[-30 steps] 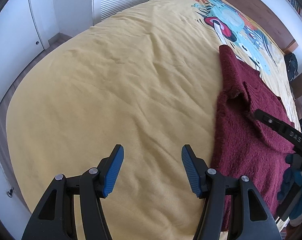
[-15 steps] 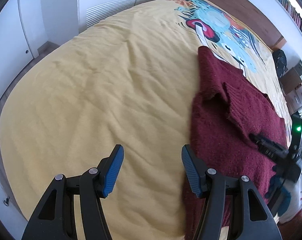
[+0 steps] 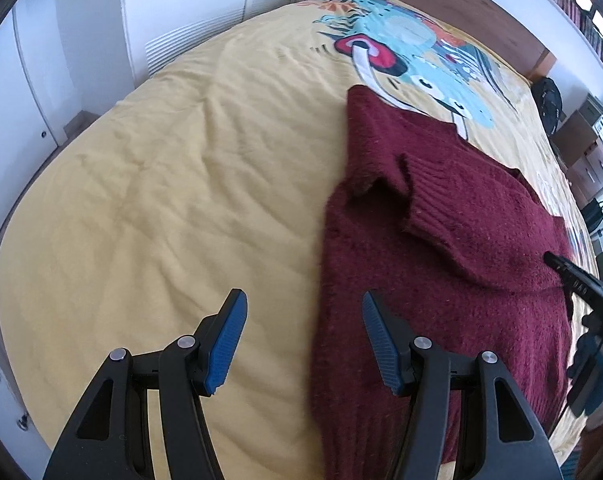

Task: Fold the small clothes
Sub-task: 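Open the right gripper to lay the sleeve on the body and withdraw, then move both grippers to the sweater hem ribbing, then close both grippers on the hem ribbing, then lift the hem with both grippers and fold it toward the collar, then open both grippers to lay the hem down and withdraw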

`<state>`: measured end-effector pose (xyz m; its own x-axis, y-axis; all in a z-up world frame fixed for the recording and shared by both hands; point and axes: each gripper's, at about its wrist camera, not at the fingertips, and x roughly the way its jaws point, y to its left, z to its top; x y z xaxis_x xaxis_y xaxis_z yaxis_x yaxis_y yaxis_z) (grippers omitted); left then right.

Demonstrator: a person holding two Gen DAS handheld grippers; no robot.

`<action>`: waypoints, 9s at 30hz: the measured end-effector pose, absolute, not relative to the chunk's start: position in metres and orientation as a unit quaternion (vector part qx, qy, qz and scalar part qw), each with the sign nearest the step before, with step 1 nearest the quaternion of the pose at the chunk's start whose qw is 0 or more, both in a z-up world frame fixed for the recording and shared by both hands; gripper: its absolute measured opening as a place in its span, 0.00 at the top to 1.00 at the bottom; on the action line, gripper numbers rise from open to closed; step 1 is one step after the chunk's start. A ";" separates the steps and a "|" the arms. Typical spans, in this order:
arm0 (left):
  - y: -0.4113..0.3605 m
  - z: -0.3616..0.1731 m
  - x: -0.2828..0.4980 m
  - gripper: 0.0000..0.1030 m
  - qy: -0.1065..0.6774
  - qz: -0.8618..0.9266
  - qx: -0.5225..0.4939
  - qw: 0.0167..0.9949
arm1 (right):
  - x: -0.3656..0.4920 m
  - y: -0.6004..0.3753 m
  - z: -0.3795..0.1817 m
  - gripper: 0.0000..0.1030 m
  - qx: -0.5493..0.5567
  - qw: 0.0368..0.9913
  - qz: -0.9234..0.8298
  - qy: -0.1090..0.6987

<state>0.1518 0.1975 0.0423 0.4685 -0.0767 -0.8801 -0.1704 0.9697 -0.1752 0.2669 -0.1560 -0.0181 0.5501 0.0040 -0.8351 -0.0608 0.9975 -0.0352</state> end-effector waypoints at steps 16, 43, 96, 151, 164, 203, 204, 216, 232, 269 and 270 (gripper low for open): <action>0.140 0.032 0.161 0.47 0.521 0.015 -0.094 0.848 | 0.250 -0.227 -0.065 0.45 0.015 0.861 0.010 0.509; 0.105 0.078 0.117 0.47 0.519 0.002 -0.066 0.852 | 0.118 -0.232 -0.014 0.38 0.028 0.863 0.034 0.503; 0.153 0.001 0.086 0.34 0.594 0.036 -0.134 0.792 | 0.046 -0.279 -0.073 0.19 0.158 0.782 0.085 0.597; 0.147 -0.035 0.087 0.48 0.608 -0.084 -0.156 0.774 | 0.073 -0.253 -0.083 0.48 0.189 0.762 0.120 0.608; 0.137 -0.036 0.083 0.77 0.614 -0.101 -0.160 0.766 | 0.072 -0.257 -0.084 0.75 0.199 0.759 0.120 0.608; 0.143 0.098 0.290 0.90 0.482 -0.114 -0.129 0.859 | 0.268 -0.291 0.062 0.89 0.184 0.864 0.095 0.459; 0.144 0.092 0.298 0.90 0.485 -0.108 -0.127 0.858 | 0.277 -0.291 0.058 0.89 0.182 0.863 0.093 0.462; 0.139 0.011 0.367 0.87 0.545 -0.053 -0.106 0.830 | 0.339 -0.291 -0.012 0.88 0.191 0.841 0.053 0.503; 0.170 0.031 0.378 0.40 0.532 -0.030 -0.164 0.830 | 0.353 -0.308 -0.009 0.40 0.227 0.844 0.015 0.487; 0.086 -0.007 0.327 0.40 0.489 -0.044 -0.011 0.871 | 0.283 -0.225 -0.022 0.35 0.008 0.890 0.071 0.450; 0.082 -0.008 0.332 0.40 0.487 -0.045 -0.010 0.872 | 0.289 -0.220 -0.021 0.33 0.004 0.891 0.074 0.448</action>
